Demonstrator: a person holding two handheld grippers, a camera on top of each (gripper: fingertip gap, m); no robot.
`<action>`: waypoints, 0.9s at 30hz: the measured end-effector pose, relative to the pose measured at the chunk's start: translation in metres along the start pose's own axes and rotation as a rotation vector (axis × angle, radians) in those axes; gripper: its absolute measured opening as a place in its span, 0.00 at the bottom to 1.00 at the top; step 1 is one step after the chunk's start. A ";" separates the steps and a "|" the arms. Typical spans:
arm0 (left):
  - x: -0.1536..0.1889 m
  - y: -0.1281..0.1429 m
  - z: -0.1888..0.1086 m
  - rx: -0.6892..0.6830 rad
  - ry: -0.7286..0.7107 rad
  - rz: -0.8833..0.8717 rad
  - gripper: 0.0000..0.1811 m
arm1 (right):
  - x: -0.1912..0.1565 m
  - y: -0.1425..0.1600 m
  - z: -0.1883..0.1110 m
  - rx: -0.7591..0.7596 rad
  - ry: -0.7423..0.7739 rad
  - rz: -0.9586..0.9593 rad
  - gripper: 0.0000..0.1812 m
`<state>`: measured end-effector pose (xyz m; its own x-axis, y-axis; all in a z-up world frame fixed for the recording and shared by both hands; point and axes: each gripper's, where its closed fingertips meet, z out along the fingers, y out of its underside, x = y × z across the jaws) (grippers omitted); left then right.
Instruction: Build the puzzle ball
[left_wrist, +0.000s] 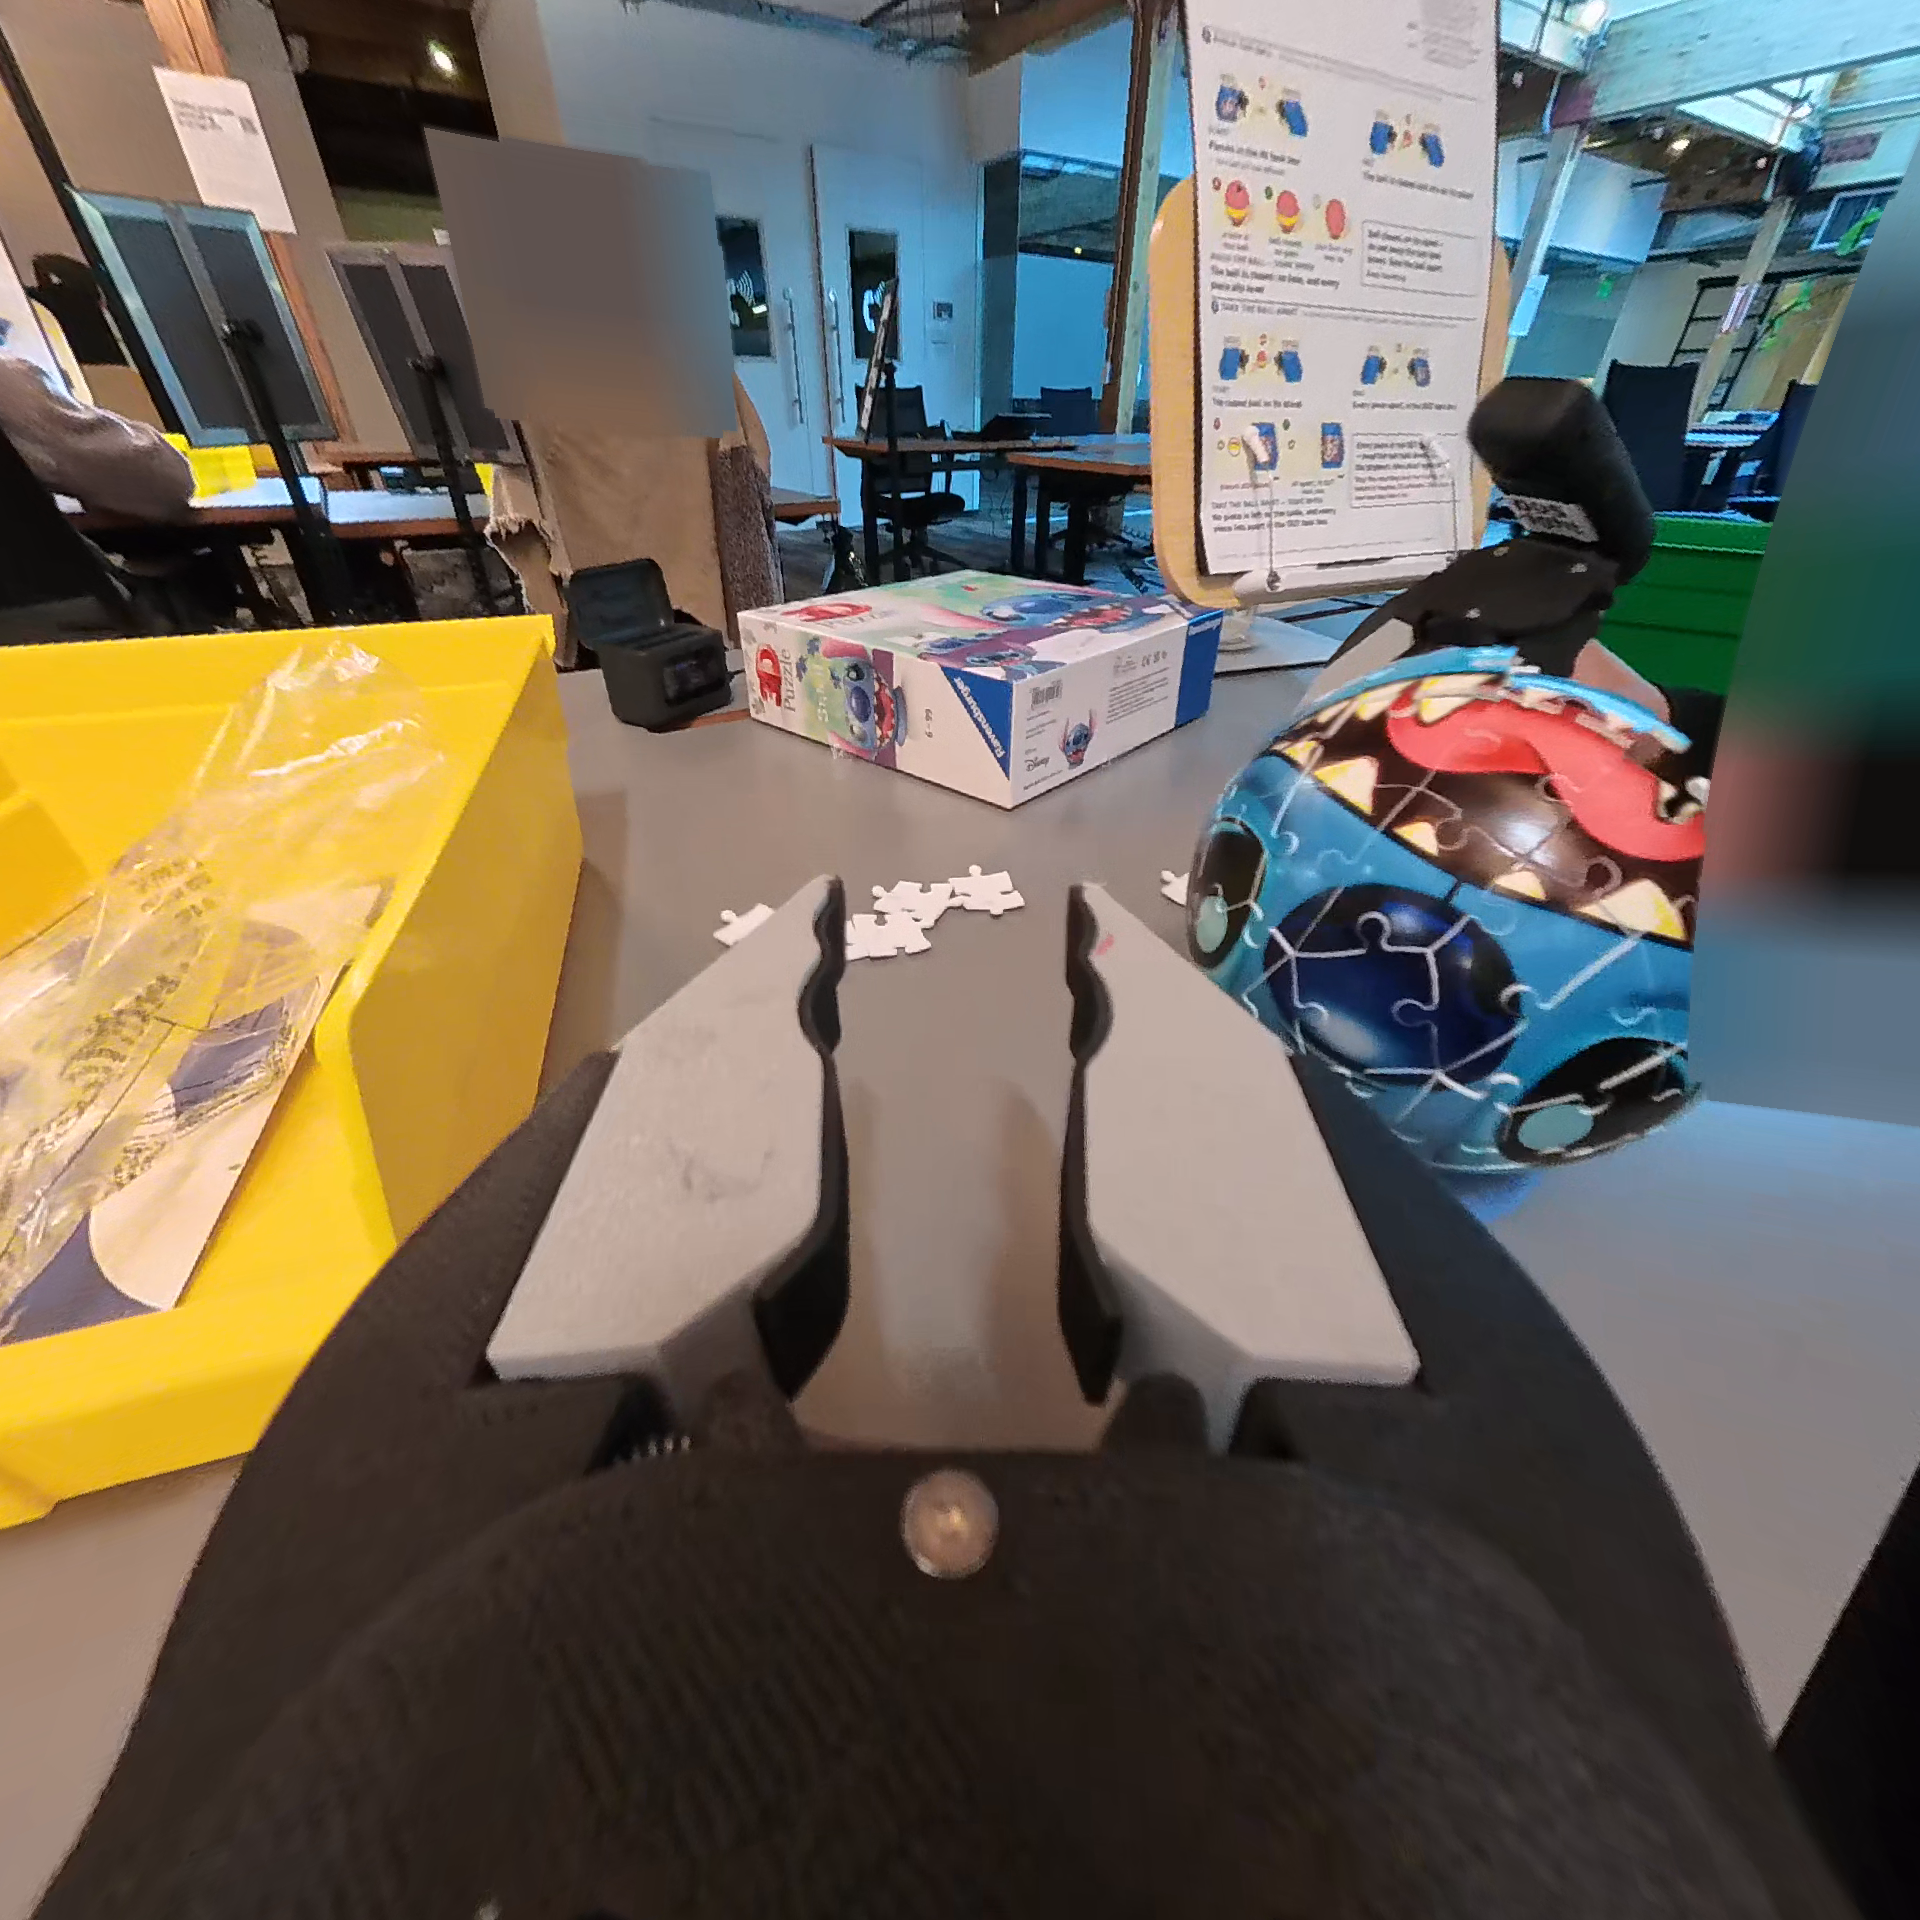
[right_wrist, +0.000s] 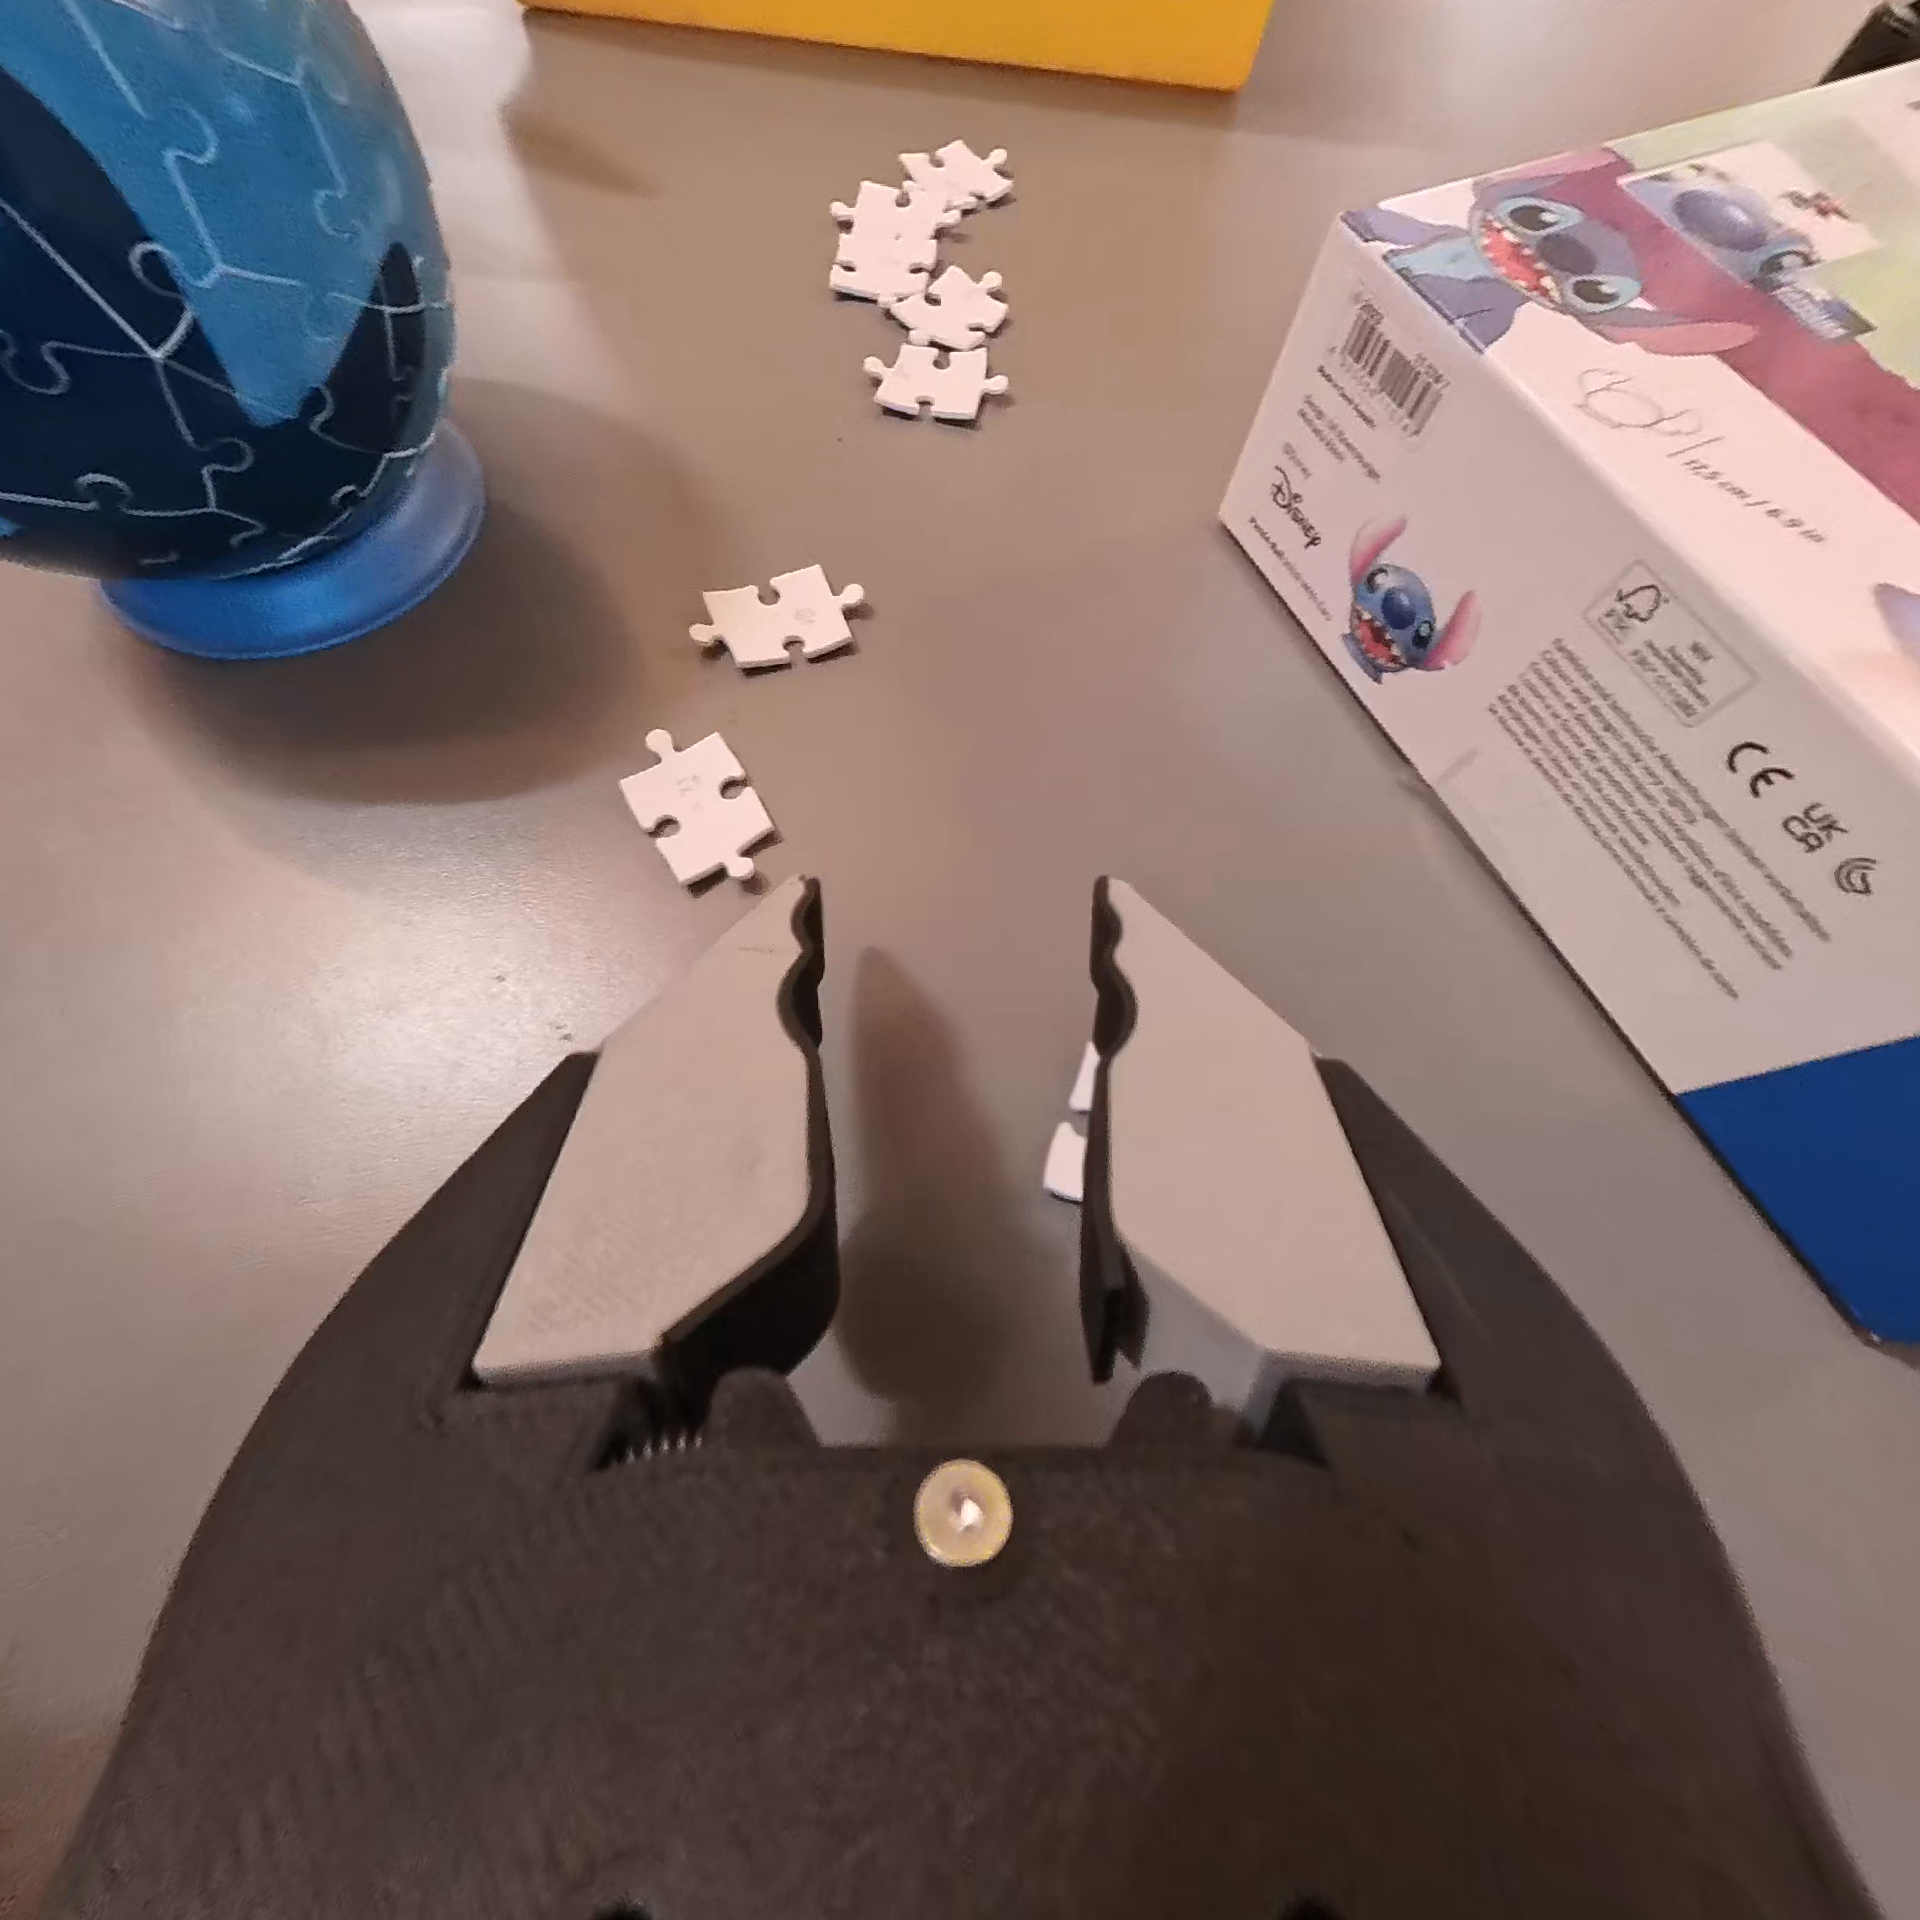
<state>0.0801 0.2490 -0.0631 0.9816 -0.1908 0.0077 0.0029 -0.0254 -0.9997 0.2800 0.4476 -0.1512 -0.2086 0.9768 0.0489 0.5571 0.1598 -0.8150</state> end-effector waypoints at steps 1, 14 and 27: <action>0.000 0.001 0.001 -0.006 0.005 -0.004 0.22 | -0.001 -0.001 0.000 0.006 -0.004 -0.009 0.27; 0.011 -0.007 -0.006 0.055 0.070 0.023 0.24 | -0.012 -0.003 -0.003 0.028 -0.029 -0.088 0.29; 0.007 0.000 0.001 -0.005 0.043 0.013 0.30 | -0.027 -0.002 -0.005 0.029 -0.130 -0.119 0.30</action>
<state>0.0871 0.2484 -0.0634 0.9724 -0.2331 -0.0044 -0.0111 -0.0276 -0.9996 0.2886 0.4215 -0.1480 -0.3752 0.9241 0.0725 0.4994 0.2674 -0.8241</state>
